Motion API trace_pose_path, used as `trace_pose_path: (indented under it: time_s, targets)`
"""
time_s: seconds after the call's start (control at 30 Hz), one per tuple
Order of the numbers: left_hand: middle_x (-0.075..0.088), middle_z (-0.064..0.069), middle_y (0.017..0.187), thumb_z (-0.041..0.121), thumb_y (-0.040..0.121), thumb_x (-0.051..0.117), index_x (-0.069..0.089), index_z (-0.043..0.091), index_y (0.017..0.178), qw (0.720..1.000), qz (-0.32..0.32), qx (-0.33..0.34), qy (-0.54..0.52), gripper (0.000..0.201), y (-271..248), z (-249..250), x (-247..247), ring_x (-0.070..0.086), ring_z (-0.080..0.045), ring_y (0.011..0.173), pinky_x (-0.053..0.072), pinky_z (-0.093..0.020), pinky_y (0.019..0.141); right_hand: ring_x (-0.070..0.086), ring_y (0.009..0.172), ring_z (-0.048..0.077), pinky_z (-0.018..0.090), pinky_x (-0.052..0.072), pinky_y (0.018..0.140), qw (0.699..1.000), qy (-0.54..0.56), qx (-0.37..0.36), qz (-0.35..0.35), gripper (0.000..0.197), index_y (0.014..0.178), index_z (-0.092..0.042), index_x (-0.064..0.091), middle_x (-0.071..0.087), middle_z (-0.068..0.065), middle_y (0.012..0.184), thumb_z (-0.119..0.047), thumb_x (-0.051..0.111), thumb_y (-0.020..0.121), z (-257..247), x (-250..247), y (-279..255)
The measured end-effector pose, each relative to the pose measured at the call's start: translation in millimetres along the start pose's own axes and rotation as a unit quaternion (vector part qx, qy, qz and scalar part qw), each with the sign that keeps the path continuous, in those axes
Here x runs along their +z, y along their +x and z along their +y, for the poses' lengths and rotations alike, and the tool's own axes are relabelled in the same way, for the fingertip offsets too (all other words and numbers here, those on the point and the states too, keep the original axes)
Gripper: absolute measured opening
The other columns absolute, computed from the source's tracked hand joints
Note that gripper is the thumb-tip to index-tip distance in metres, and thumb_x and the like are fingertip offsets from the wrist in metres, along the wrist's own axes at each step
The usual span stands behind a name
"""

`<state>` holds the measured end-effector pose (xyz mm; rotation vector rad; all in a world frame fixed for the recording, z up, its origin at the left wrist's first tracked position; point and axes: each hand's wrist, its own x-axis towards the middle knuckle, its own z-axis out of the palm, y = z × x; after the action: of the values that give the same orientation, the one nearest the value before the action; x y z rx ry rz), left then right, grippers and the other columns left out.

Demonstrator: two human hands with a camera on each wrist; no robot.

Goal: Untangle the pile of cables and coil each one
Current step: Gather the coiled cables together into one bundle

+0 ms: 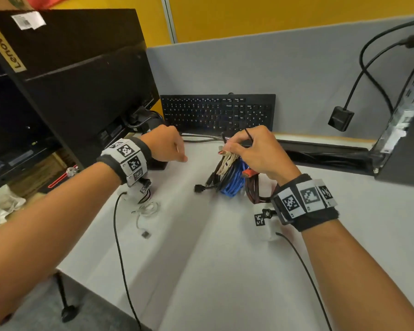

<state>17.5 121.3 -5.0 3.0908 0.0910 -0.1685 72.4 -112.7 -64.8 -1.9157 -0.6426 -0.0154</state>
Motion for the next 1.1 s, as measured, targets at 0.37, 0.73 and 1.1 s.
trace_pose_path:
  time_s: [0.37,0.73,1.1]
  targets:
    - [0.061,-0.004,0.064,0.037,0.071,0.088,0.055,0.01,0.067,0.958,-0.184,-0.203,0.086,0.043,-20.8,-51.4,51.9,0.06,-0.02,0.058,0.06,-0.036,0.069,0.073,0.084,0.011,0.035,0.059,0.079,1.0,0.009,-0.017,-0.003,0.008,0.088,-0.024,0.08,0.077,-0.009,0.08,-0.027,0.073,0.092,-0.3,9.5,4.9]
    - [0.067,-0.002,0.087,0.008,0.082,0.077,0.067,0.015,0.085,0.992,0.027,-0.071,-0.101,0.013,1.0,-16.5,27.5,0.063,-0.016,0.078,0.052,-0.024,0.067,0.072,0.087,0.017,0.03,0.058,0.08,1.0,-0.002,-0.022,0.002,0.009,0.09,-0.021,0.082,0.078,-0.001,0.084,-0.026,0.074,0.091,1.8,10.8,6.6]
    - [0.068,-0.004,0.084,0.001,0.088,0.073,0.064,0.011,0.089,0.841,0.23,0.137,-0.47,0.014,17.4,45.2,-0.9,0.071,-0.014,0.073,0.059,-0.027,0.076,0.067,0.077,-0.009,0.008,0.049,0.067,0.998,0.006,0.016,0.052,0.005,0.09,-0.021,0.083,0.074,-0.018,0.081,-0.02,0.08,0.086,6.1,9.3,8.3]
